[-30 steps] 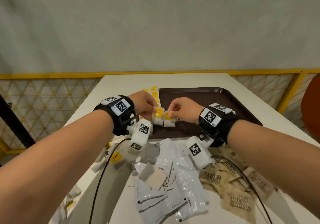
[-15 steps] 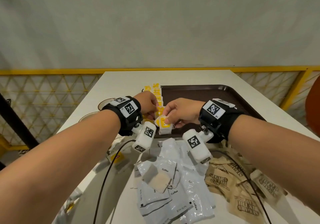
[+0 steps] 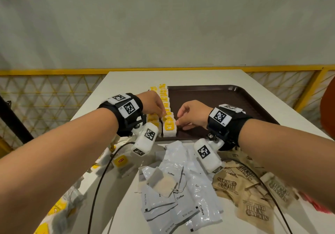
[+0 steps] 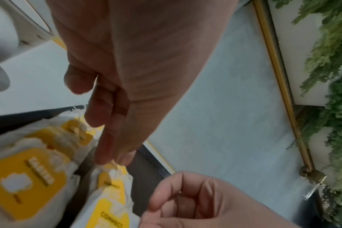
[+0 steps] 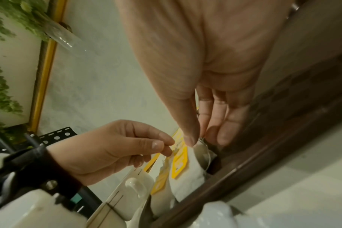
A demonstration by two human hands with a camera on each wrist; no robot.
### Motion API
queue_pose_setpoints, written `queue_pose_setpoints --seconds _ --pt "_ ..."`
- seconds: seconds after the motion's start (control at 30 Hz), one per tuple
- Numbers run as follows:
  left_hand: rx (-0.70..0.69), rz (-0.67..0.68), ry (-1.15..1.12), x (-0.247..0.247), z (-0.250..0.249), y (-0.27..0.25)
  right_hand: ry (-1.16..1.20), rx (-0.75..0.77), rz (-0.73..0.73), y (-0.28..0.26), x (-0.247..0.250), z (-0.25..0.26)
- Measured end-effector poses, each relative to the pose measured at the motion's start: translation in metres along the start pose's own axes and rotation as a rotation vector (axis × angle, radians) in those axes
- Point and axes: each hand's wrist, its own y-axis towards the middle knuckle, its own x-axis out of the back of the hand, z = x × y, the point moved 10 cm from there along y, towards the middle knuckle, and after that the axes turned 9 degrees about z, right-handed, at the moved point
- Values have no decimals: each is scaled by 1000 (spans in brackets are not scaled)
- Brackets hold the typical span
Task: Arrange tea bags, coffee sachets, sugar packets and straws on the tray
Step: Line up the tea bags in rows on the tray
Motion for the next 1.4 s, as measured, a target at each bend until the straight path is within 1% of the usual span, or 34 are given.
queue_pose_setpoints --seconds 0.1,0.2,0.3,0.37,0.43,0.6,0.77,0.93,1.03,1.17,1.23,1.4 --pt "3 9 40 -4 -3 3 2 -16 44 -2 -6 0" --pt "41 -12 76 -4 -2 7 -6 -34 44 -1 -9 0" --pt "101 18 117 -7 3 11 -87 -30 31 0 -13 1" --pt "115 50 120 -9 5 12 -161 -23 25 -1 -14 4" --pt "101 68 116 -11 2 11 -188 -21 27 -1 -13 6" --pt "56 45 135 -8 -10 10 -196 -4 -13 0 -4 10" --pt "27 13 116 1 -13 10 -45 -21 44 1 -11 1" --pt "49 32 148 -5 -6 14 -15 -28 14 8 -13 0" --pt "51 -11 130 -4 -3 15 -4 -13 -12 12 -15 0" --pt "54 -86 52 9 3 12 16 4 -44 15 -14 1" --pt "59 -103 34 14 7 9 27 0 -55 14 -12 1" --pt "121 8 61 5 14 7 34 11 -51 6 -8 3"
